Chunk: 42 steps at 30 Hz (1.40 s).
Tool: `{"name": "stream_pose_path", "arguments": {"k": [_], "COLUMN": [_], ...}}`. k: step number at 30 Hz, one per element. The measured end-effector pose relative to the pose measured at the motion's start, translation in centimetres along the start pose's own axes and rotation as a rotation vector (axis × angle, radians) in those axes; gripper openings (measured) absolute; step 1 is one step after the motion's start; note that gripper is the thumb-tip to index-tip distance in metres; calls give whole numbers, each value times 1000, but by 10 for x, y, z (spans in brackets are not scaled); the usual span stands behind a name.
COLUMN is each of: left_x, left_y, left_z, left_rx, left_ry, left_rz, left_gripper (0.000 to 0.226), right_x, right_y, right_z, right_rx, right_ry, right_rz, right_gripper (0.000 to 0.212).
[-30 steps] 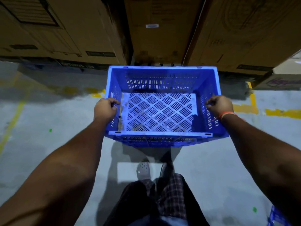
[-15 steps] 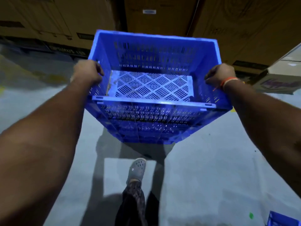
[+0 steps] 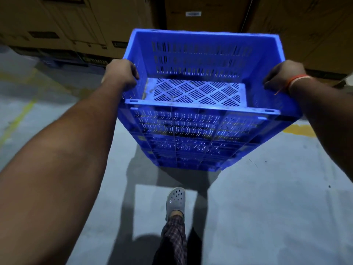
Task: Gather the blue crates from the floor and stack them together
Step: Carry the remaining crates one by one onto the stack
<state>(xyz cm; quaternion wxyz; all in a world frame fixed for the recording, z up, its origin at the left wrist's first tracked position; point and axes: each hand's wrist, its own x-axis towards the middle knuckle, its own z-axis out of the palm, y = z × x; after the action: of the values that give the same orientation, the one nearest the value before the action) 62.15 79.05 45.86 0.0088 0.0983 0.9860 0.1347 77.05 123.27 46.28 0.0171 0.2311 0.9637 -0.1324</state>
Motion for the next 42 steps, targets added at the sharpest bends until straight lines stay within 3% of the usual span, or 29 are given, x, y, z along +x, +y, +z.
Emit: {"name": "stream_pose_path", "arguments": {"k": [42], "left_x": [-6], "left_y": [4], "left_z": [-1], "left_rx": [-21], "left_ry": [-6], "left_rz": [-53], "left_gripper": [16], "right_x": [-5], "right_y": [-12], "right_z": [-5], "right_rx": [-20], "right_ry": [-9], "right_rz": [77], "right_gripper": [8]}}
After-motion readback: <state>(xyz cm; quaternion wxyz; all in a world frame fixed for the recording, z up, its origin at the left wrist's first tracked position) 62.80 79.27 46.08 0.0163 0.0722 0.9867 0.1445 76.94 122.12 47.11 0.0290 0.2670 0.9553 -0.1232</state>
